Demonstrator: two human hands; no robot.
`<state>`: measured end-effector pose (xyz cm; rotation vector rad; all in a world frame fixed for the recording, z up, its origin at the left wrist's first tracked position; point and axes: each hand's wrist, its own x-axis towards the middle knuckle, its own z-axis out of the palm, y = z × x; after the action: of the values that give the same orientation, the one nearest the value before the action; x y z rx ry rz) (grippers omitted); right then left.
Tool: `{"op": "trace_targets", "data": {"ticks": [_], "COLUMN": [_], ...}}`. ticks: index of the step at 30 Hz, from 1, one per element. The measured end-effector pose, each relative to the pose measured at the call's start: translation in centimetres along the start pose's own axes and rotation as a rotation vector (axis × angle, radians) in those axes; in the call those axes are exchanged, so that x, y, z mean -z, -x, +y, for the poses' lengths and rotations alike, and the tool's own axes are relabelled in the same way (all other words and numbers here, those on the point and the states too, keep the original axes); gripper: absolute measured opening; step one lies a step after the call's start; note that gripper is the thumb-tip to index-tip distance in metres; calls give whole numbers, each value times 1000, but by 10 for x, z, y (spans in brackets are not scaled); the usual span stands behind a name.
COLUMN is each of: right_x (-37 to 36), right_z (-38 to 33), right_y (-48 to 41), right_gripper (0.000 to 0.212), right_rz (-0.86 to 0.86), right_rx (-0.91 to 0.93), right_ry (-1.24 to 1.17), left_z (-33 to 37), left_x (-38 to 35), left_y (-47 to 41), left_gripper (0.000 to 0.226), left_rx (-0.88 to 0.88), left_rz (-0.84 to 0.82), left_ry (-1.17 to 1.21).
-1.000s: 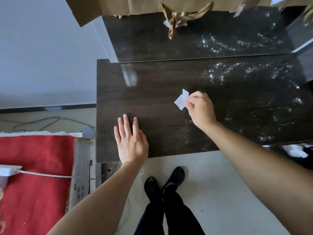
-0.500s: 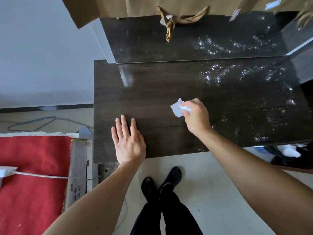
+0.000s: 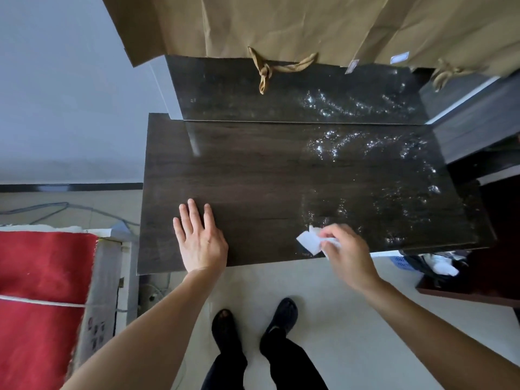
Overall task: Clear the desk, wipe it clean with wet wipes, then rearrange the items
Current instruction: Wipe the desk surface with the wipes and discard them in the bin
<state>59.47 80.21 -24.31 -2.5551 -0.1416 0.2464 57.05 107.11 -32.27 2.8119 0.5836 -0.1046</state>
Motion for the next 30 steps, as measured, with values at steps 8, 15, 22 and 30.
{"op": "trace_targets", "data": {"ticks": [8, 15, 22, 30], "right_x": [37, 23, -5, 28], "right_z": [7, 41, 30, 32], "right_y": [-169, -285, -250, -259], "right_gripper": [25, 31, 16, 19], "right_rz": [348, 395, 16, 32], "right_rx": [-166, -358, 213, 26], "right_ry": [-33, -102, 15, -6], "left_z": [80, 82, 84, 88], "left_x": [-19, -34, -33, -28], "left_y": [4, 4, 1, 1], "left_gripper": [51, 52, 53, 54], "left_rx": [68, 73, 96, 110], "left_rz": [24, 106, 107, 106], "left_ry": [130, -1, -58, -52]}}
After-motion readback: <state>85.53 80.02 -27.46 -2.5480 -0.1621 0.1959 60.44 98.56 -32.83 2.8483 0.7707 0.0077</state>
